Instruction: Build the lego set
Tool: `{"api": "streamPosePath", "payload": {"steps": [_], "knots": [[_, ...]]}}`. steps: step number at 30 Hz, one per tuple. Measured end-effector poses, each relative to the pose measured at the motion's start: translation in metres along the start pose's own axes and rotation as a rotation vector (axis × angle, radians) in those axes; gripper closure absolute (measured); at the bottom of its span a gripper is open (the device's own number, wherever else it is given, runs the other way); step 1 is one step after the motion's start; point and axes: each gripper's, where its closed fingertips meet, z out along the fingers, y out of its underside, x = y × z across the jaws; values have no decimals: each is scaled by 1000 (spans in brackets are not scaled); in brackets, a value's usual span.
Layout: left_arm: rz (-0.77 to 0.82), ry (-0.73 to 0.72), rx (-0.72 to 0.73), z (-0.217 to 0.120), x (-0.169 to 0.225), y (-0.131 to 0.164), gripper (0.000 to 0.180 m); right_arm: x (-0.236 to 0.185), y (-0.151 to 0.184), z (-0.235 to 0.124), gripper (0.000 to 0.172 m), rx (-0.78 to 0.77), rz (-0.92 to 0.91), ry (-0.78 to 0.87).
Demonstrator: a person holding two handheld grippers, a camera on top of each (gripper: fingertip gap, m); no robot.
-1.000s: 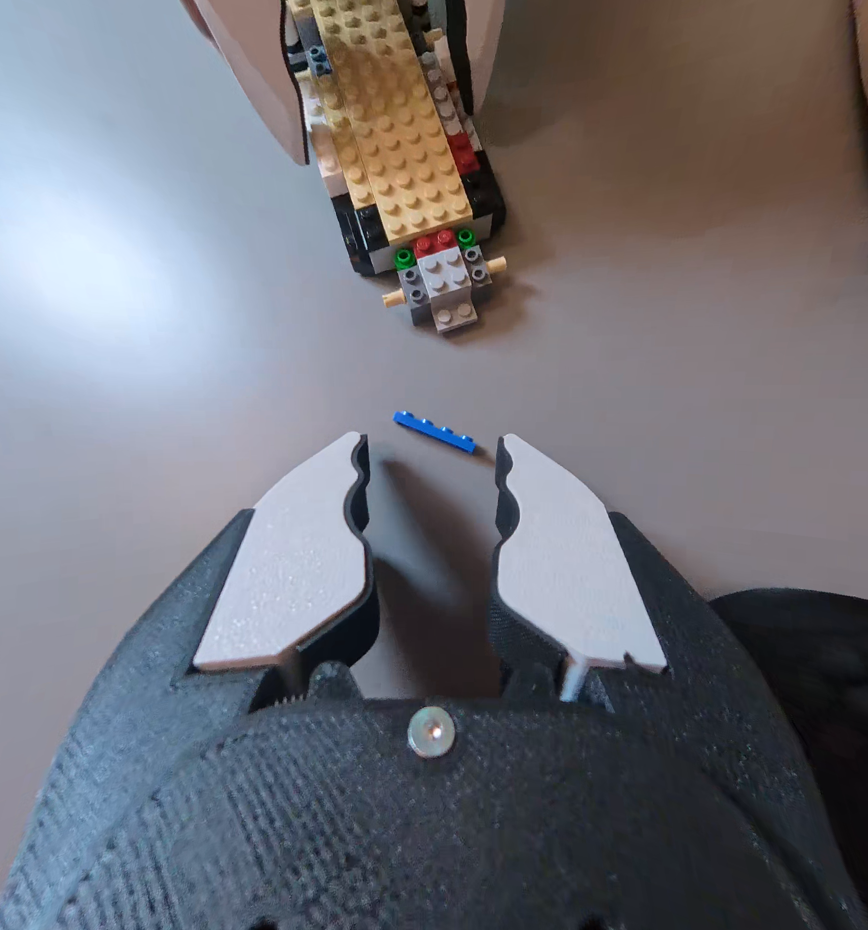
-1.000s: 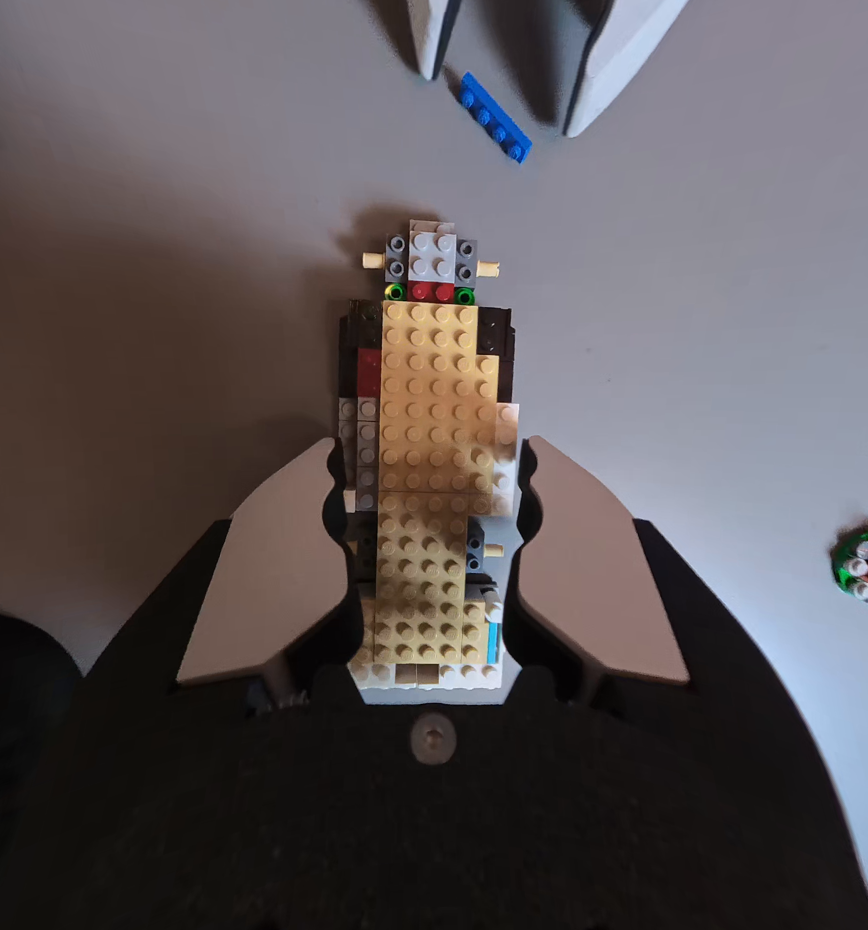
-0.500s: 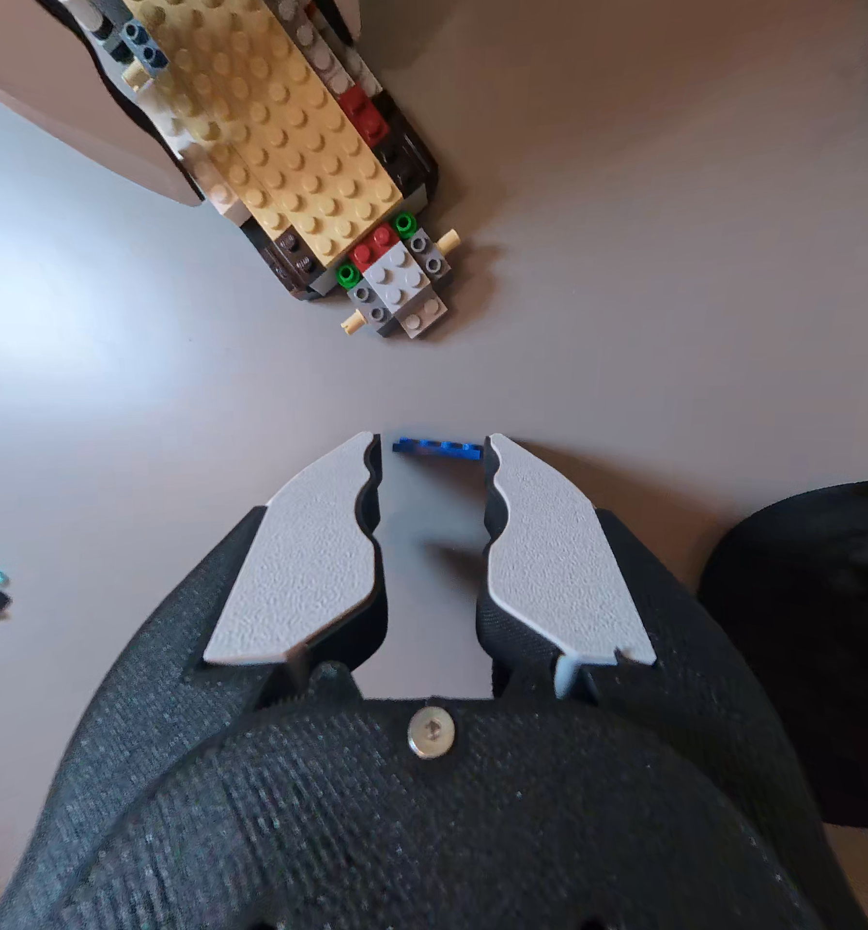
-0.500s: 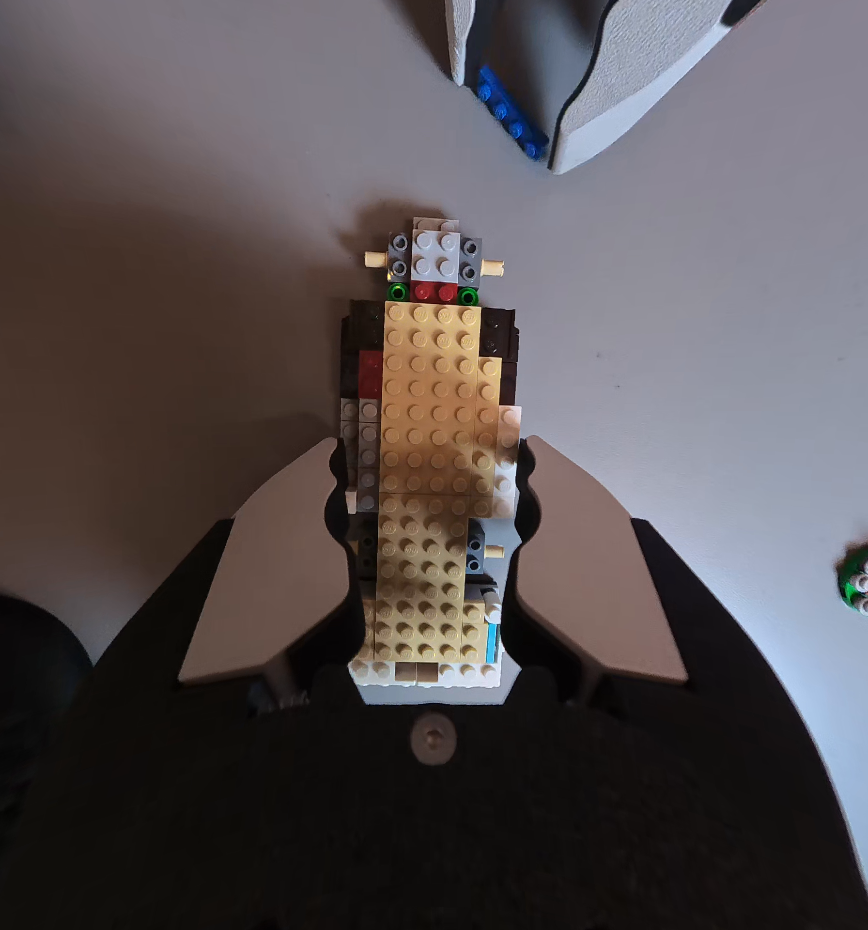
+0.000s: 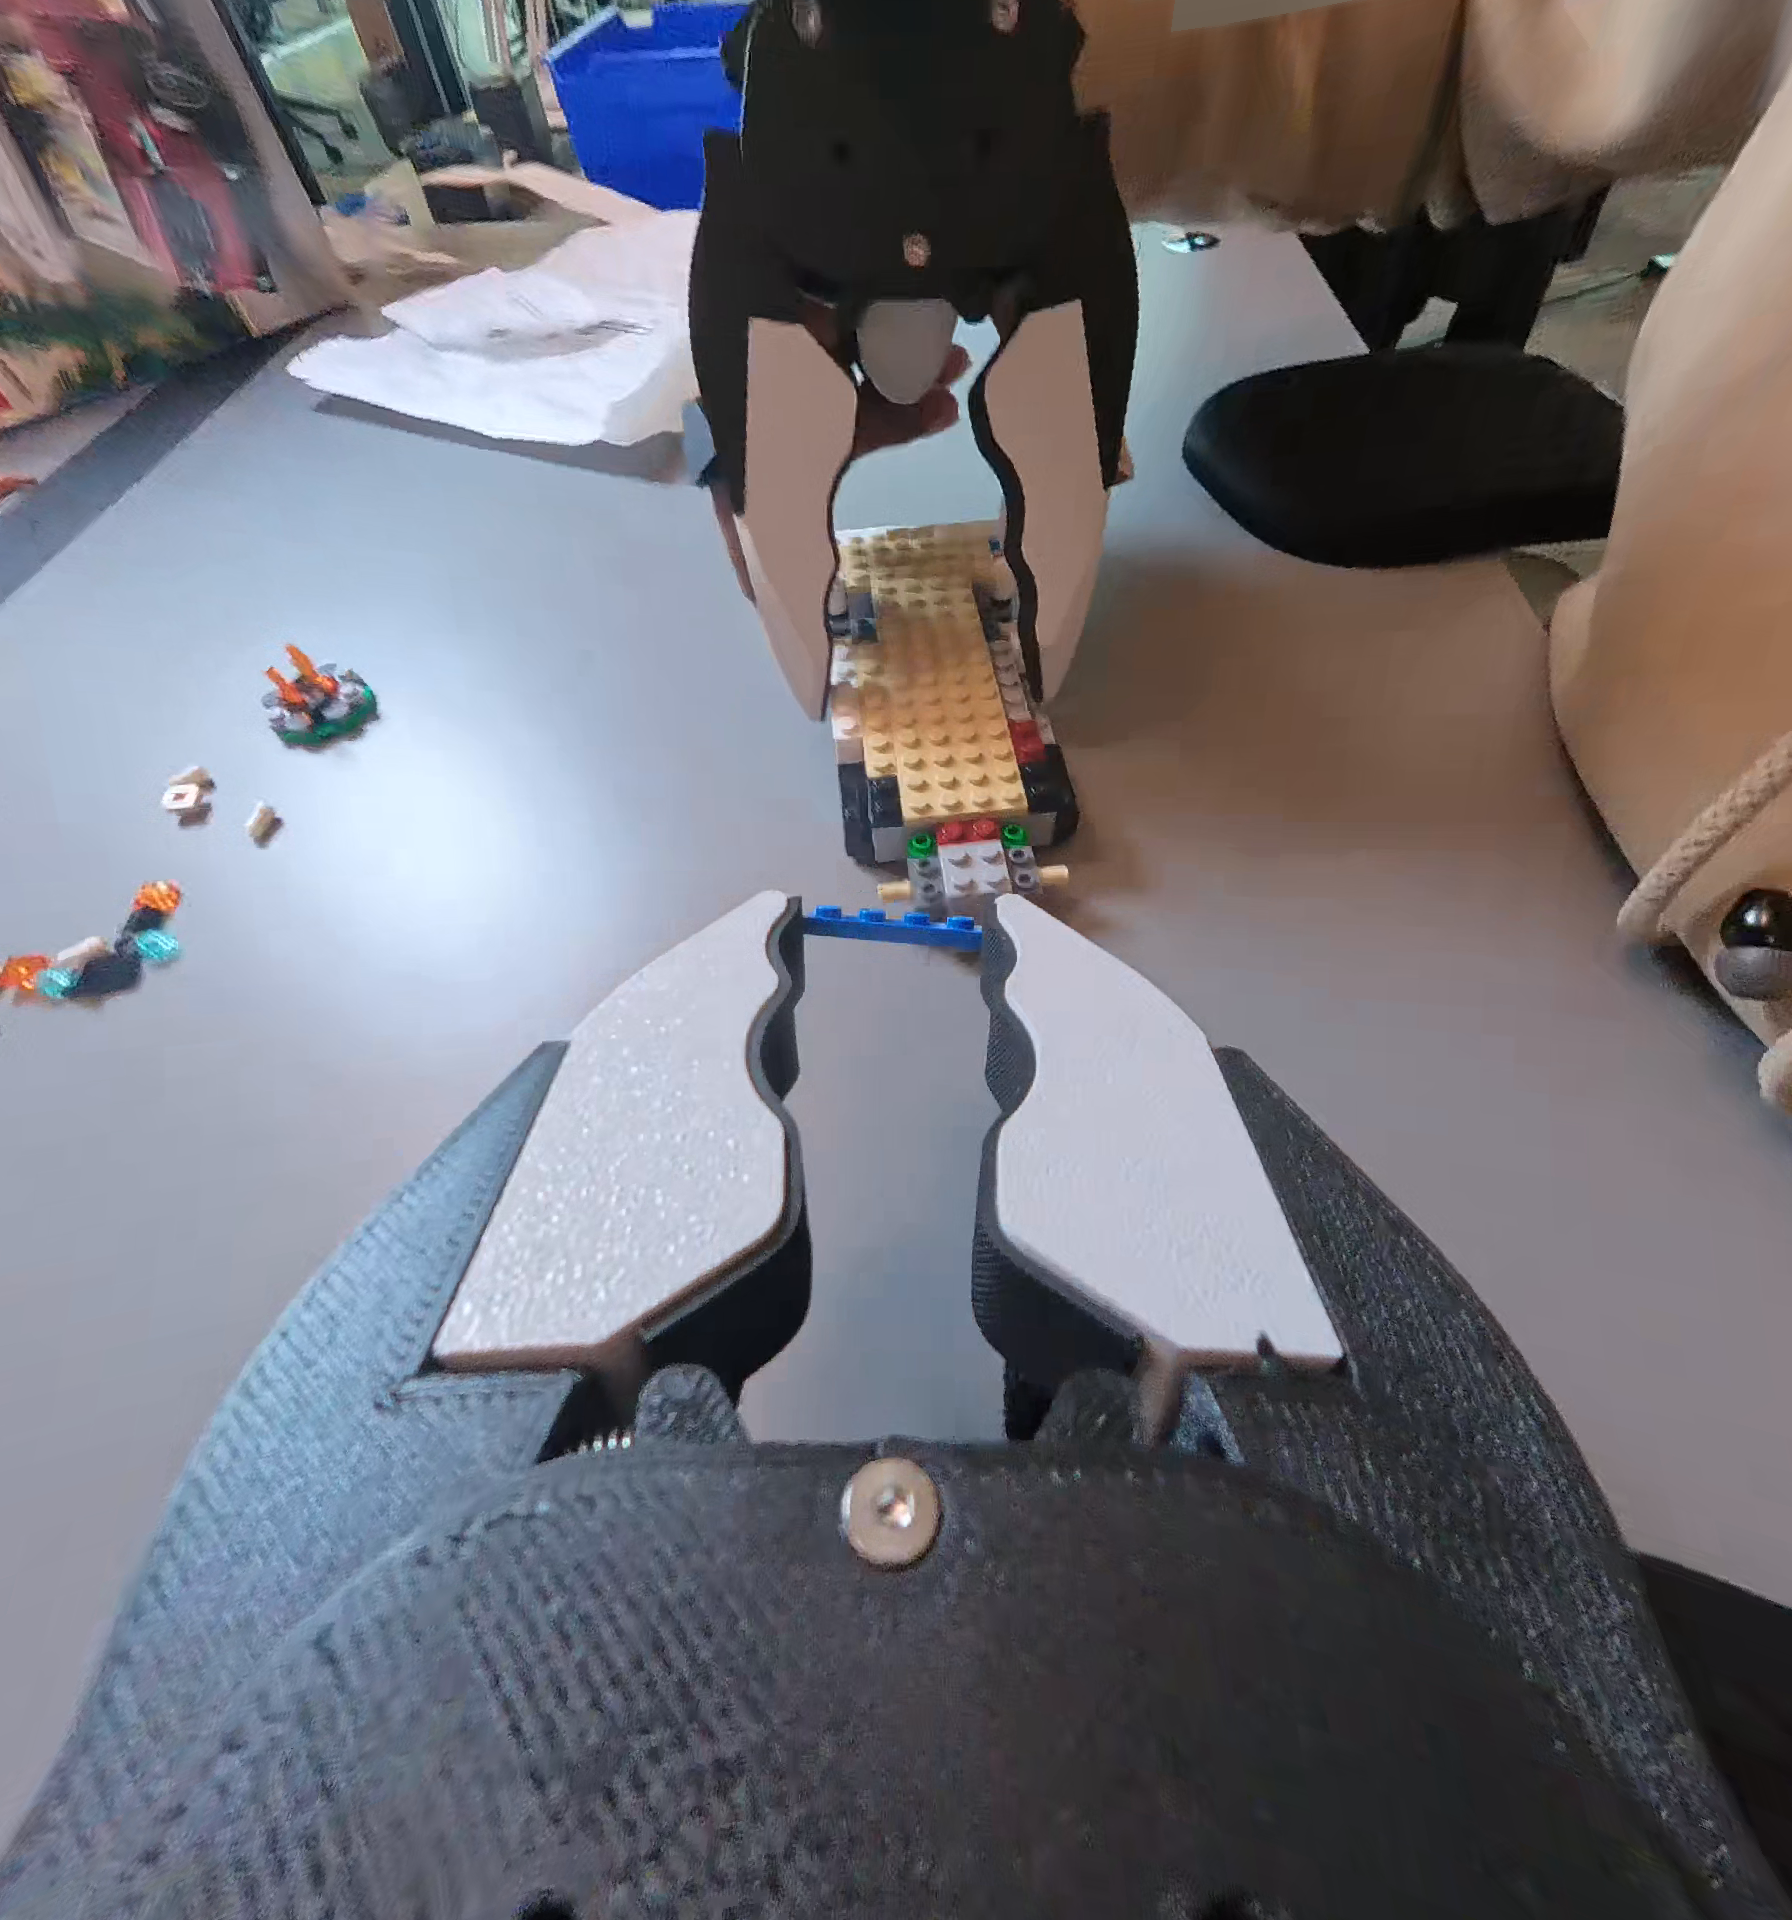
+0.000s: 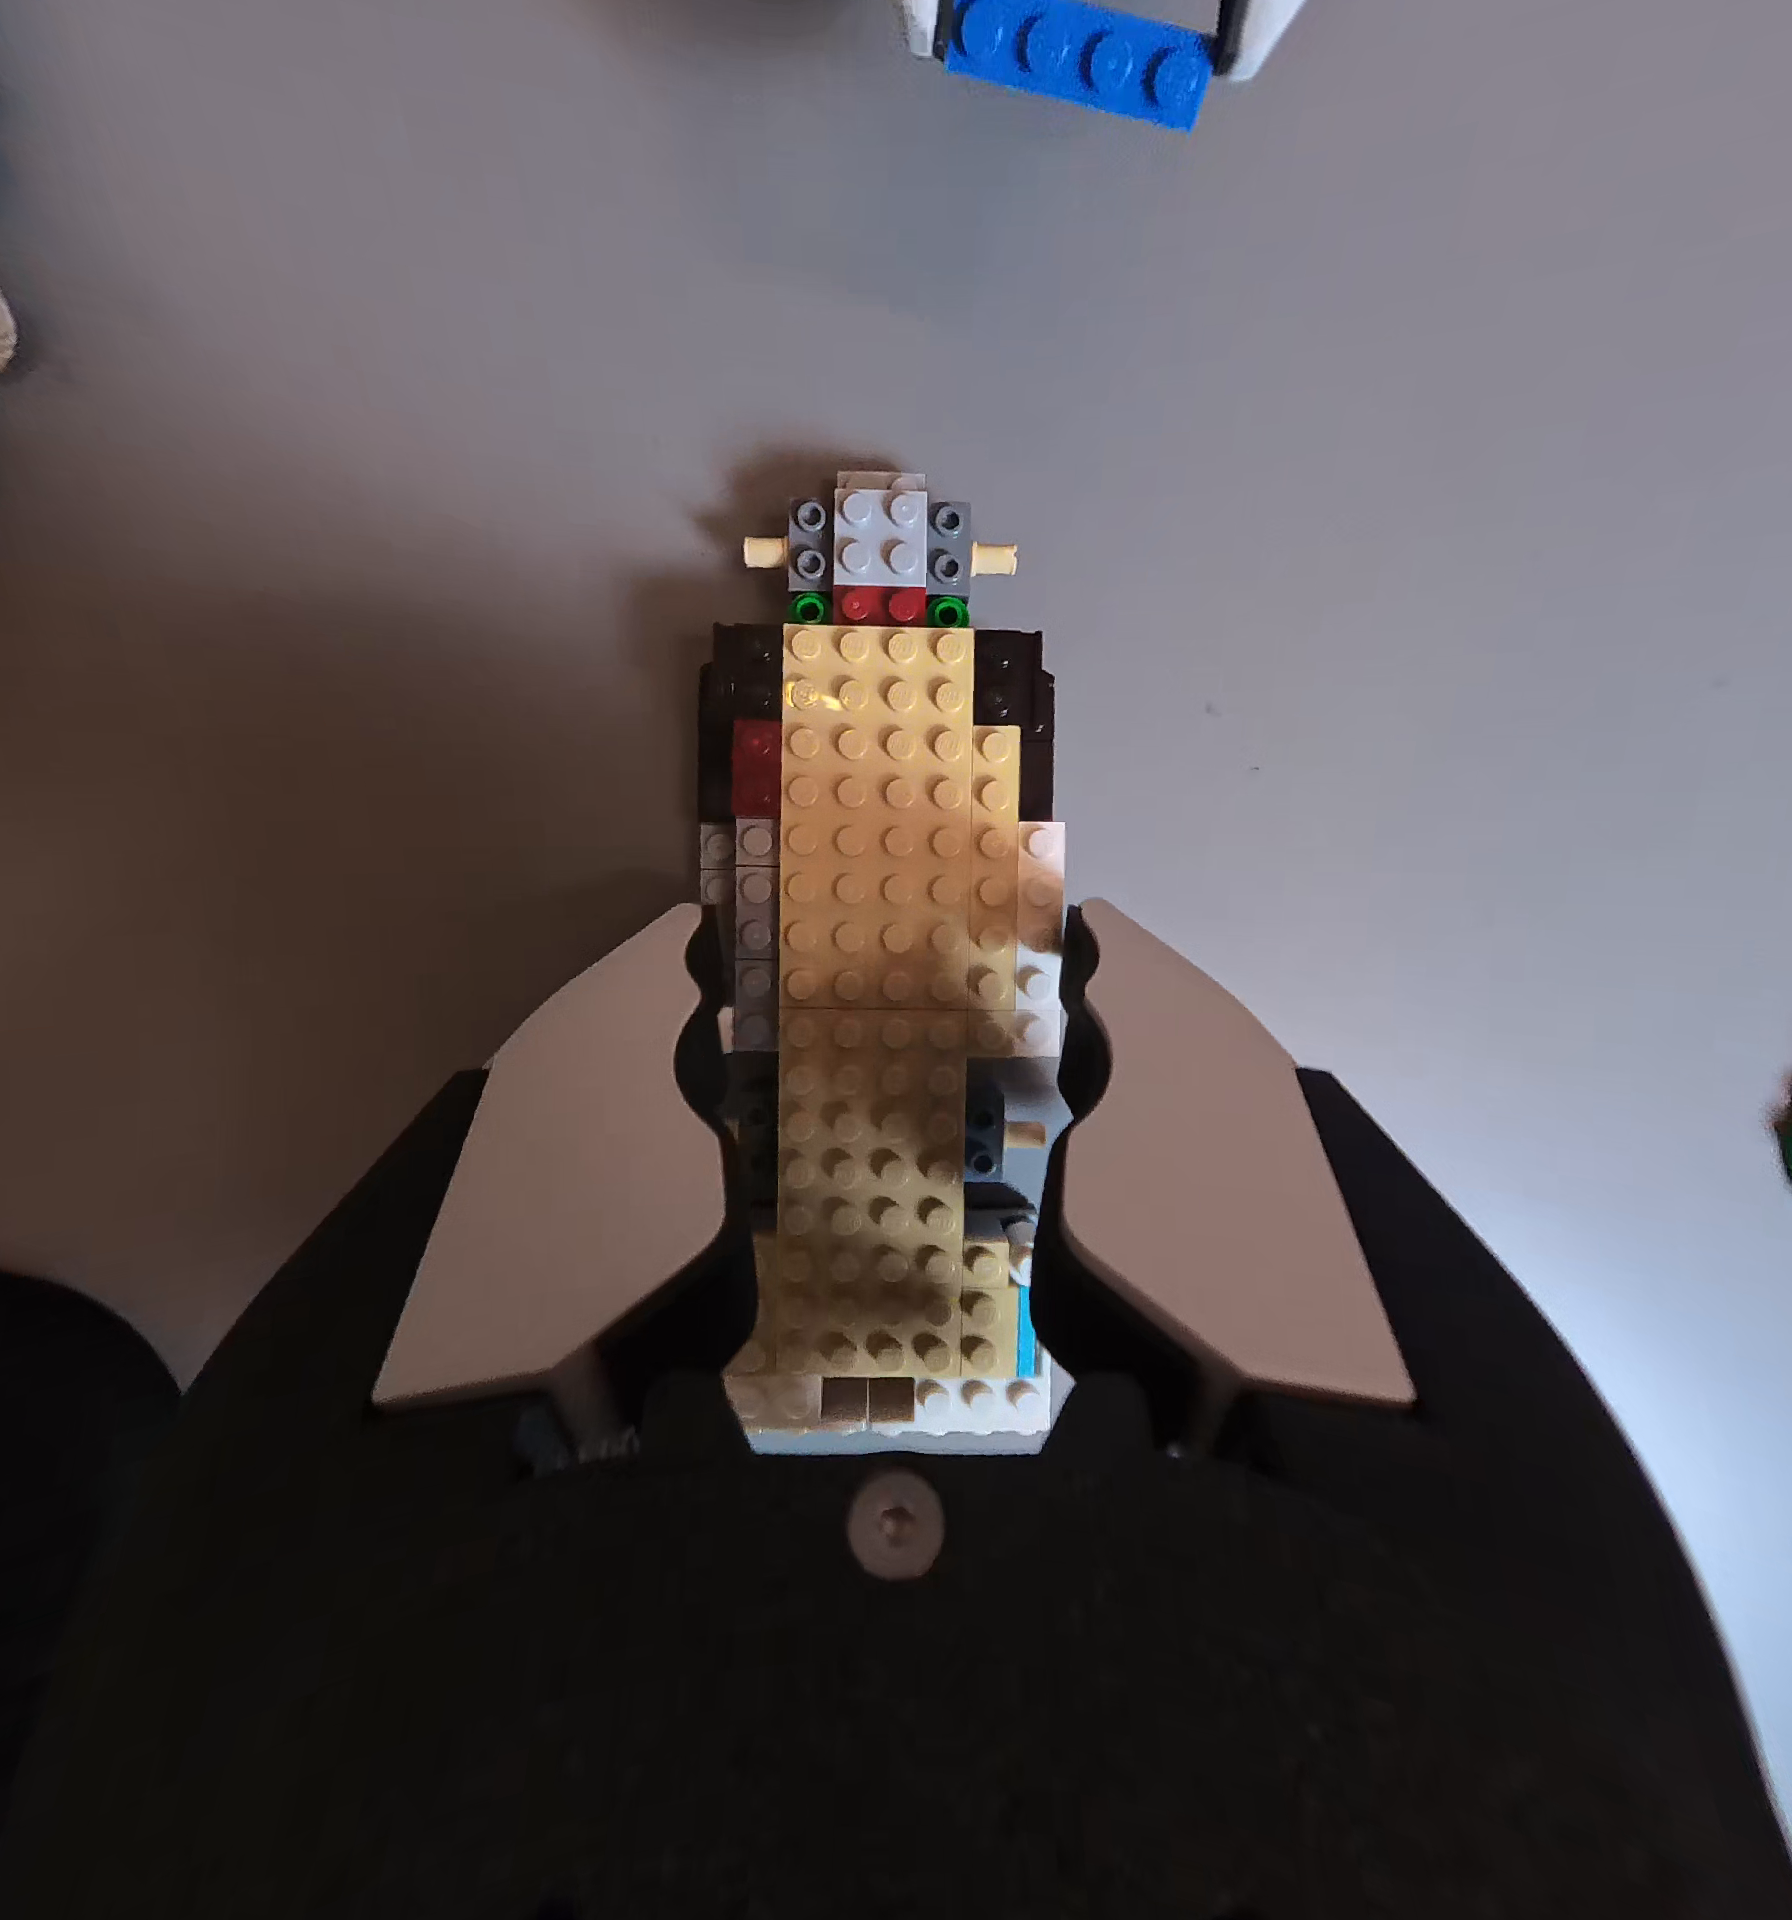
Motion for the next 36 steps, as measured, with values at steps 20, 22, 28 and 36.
{"api": "streamPosePath", "payload": {"steps": [20, 22, 28, 36], "knots": [[54, 41, -384, 4, 23, 55, 145, -16, -92, 23, 138, 156, -131, -90], [58, 31, -383, 3, 21, 55, 143, -16, -99, 30, 140, 154, -152, -109], [50, 52, -378, 1, 22, 57, 140, -16, -107, 53, 138, 99, -186, -171], [44, 59, -372, -1, 21, 58, 139, -15, -103, 67, 134, -4, -244, -217]]}}
